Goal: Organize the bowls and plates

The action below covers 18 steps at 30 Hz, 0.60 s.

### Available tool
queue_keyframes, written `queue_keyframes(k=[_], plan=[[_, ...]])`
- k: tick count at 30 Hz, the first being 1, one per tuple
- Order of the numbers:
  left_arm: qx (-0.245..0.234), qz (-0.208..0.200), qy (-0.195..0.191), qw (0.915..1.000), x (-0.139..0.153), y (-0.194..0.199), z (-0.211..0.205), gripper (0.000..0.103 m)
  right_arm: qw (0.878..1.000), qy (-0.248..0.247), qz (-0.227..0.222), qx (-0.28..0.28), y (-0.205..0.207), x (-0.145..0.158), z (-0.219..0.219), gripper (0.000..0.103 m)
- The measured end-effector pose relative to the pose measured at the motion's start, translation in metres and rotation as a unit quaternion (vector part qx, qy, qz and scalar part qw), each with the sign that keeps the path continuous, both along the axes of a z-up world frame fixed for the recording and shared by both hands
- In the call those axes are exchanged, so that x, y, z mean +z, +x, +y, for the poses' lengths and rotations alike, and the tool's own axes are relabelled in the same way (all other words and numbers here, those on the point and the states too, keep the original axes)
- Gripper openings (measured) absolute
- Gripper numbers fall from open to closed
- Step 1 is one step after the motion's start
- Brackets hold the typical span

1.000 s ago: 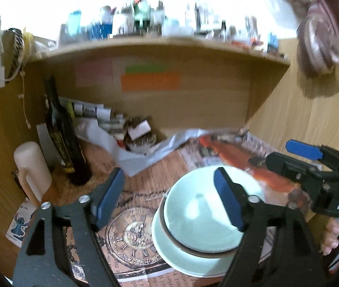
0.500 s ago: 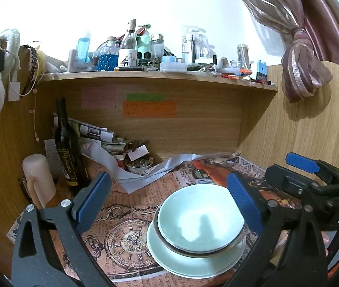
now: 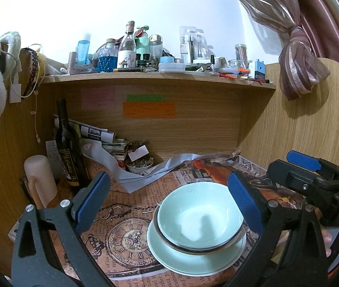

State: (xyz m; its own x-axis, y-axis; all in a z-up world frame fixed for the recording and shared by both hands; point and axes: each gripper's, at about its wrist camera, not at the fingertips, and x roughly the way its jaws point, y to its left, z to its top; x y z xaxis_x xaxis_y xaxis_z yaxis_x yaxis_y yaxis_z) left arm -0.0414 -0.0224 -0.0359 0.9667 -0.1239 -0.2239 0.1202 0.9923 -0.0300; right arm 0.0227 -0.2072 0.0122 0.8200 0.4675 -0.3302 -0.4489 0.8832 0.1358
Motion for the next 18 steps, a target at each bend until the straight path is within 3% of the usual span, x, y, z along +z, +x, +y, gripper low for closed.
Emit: queue_keyframes(k=[18], plan=[[-0.002, 0.003, 0.001, 1.0, -0.0024, 0.0026, 0.001, 0.1, 1.0, 0.003, 0.001, 0.0, -0.0015, 0.0003, 0.0025, 0.103]])
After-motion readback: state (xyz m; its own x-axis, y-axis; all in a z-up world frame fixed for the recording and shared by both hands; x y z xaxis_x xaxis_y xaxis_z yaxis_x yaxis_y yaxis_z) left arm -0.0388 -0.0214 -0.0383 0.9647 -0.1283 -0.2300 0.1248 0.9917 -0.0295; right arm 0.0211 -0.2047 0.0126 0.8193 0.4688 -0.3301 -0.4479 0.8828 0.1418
